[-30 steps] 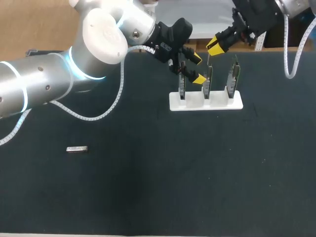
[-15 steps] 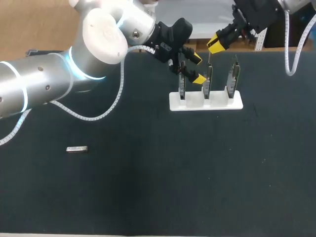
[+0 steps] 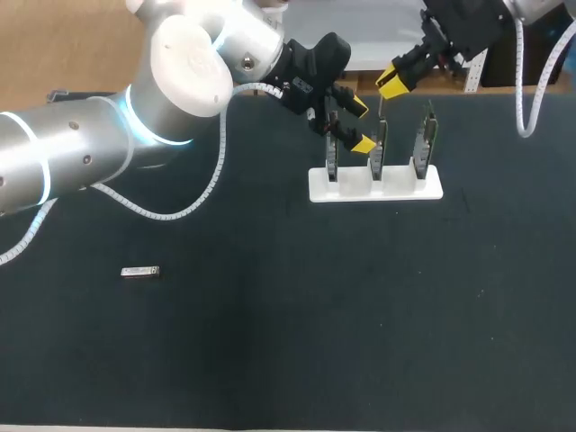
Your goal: Pick up the optical module with the left hand, and insert it into the network port with the right hand.
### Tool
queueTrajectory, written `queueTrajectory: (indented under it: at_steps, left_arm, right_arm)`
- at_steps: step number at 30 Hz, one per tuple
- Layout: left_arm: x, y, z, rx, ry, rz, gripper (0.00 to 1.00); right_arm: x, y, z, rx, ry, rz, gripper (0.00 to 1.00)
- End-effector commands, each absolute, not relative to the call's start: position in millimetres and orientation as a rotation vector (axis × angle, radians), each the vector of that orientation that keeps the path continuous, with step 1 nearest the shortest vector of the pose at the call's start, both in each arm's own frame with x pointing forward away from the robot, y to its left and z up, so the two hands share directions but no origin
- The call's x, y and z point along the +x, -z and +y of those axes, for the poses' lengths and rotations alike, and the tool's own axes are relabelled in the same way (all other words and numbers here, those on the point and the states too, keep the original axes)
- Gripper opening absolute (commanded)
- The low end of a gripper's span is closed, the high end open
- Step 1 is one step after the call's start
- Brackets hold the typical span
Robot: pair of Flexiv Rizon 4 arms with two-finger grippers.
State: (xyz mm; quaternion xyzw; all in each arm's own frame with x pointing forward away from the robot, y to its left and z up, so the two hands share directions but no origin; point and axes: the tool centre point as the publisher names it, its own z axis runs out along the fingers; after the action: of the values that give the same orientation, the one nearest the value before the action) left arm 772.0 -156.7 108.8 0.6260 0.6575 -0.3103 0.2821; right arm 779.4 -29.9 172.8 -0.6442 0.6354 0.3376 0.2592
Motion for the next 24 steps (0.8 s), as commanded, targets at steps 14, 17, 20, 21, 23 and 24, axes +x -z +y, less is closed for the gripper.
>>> queueTrajectory:
  at_steps: [14,17,20,21,23,24]
  left_arm:
    - [773.8,-109.3,-157.9,1.681,0.831,1.766,1.0]
    - [773.8,-109.3,-157.9,1.681,0.831,1.766,1.0]
    - [773.8,-109.3,-157.9,1.681,0.831,1.766,1.0]
    - [773.8,-109.3,-157.9,1.681,0.831,1.766,1.0]
    - [773.8,-109.3,-157.9,1.681,0.831,1.766,1.0]
    - [773.8,-109.3,-157.9,1.681,0.831,1.766,1.0]
  right_arm:
    - [776.8,-171.5,-31.5,-1.722,-0.916,1.744,0.0]
    - [776.5,-175.6,-31.9,-1.718,-0.912,1.734,0.0]
    - [777.1,-176.5,-31.7,-1.72,-0.908,1.73,0.0]
    - [777.5,-176.5,-31.7,-1.721,-0.908,1.73,0.0]
    - [778.4,-175.7,-31.6,-1.726,-0.904,1.733,0.0]
    - [778.6,-175.3,-31.7,-1.727,-0.905,1.736,0.0]
